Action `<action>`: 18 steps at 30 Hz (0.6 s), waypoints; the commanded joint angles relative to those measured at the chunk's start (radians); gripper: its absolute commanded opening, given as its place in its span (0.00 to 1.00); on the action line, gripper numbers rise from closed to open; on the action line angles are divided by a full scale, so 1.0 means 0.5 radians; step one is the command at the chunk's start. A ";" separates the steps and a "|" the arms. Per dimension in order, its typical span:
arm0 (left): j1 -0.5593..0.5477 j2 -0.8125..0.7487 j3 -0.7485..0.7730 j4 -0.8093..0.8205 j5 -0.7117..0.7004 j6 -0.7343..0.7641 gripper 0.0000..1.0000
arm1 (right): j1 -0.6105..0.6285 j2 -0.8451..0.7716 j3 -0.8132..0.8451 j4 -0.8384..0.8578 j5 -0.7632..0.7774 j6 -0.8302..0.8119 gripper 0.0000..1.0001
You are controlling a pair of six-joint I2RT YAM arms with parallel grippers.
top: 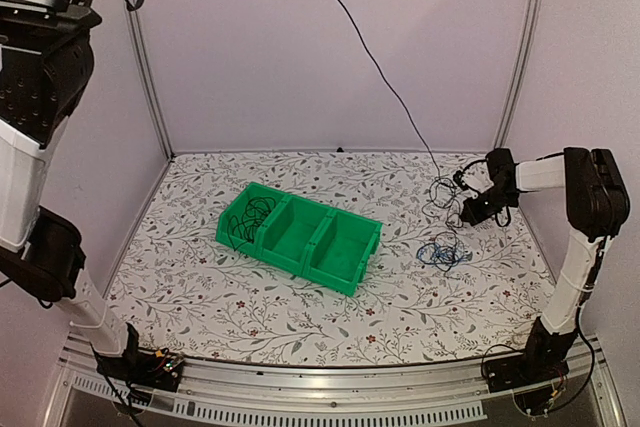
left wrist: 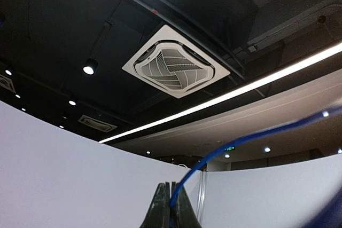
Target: Untangle the cables
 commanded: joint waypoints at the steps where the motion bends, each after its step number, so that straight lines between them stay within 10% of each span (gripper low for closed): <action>1: -0.124 -0.088 0.045 0.279 0.110 0.233 0.00 | 0.023 0.048 0.008 0.001 0.254 0.049 0.00; 9: -0.297 -0.201 -0.002 0.553 0.204 0.426 0.00 | -0.038 0.152 0.097 0.001 0.360 0.029 0.00; 13: -0.286 -0.195 -0.044 0.562 0.034 0.495 0.00 | -0.085 0.074 0.138 -0.173 -0.216 -0.043 0.02; 18: -0.275 -0.182 -0.155 0.524 -0.162 0.633 0.00 | 0.214 -0.377 -0.076 -0.276 -0.774 -0.407 0.37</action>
